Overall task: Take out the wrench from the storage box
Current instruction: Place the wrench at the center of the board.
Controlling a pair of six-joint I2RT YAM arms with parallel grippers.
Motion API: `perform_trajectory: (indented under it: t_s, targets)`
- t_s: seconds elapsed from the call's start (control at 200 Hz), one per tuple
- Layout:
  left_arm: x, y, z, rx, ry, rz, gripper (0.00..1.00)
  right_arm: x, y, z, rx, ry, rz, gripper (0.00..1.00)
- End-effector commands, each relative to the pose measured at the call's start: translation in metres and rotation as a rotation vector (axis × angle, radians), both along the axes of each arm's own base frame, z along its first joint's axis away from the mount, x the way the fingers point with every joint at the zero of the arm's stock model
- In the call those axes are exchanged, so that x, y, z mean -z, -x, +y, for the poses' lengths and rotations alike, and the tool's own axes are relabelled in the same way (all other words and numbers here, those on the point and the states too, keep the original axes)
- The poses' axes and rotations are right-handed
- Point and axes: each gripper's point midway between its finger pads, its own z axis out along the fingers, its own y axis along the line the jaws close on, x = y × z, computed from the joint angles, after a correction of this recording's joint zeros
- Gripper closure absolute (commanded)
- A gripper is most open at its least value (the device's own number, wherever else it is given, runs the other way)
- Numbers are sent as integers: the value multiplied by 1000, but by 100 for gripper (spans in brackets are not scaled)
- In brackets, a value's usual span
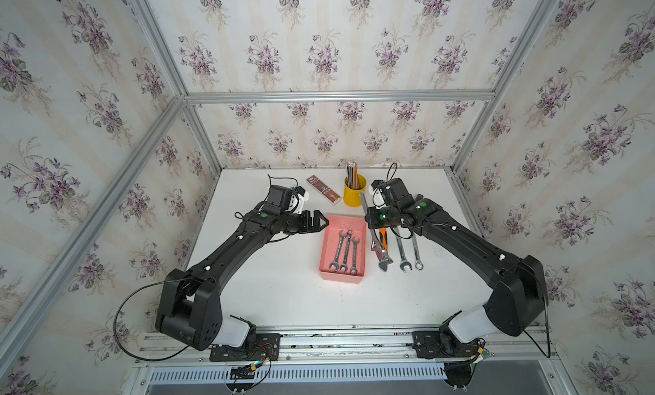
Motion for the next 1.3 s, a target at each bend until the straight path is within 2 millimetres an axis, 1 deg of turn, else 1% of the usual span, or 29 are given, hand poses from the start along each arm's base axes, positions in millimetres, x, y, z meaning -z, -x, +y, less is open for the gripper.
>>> perform_trajectory:
  t_s: [0.0,0.135,0.34,0.44,0.574,0.684,0.779,0.934,1.054,1.214,1.294]
  targets:
    - [-18,-10,-13,12,75,-64,1,-4,-4,-31,14,34,-55,100]
    - [-20,-15,-23,26,95,-65,1,16,-2,-83,93,86,-17,100]
    - [-17,-18,-36,56,90,-51,1,39,-2,-153,222,176,2,100]
    - [-15,-19,-40,65,91,-46,1,55,-3,-181,277,247,20,100]
    - [-15,-19,-45,74,96,-45,1,79,-7,-208,335,321,30,100]
    - [-13,-19,-46,84,92,-40,1,95,-9,-222,349,344,56,100]
    - [-11,-19,-46,82,90,-36,1,102,-15,-231,379,347,48,100]
    - [-5,-20,-47,82,89,-22,1,126,-19,-233,364,324,96,100]
    - [-4,-19,-46,82,79,-23,1,133,-25,-228,339,273,98,100]
    - [0,-16,-44,82,69,-17,1,144,-25,-227,311,257,132,100]
    - [1,-15,-44,85,68,-16,1,149,-22,-229,296,278,152,100]
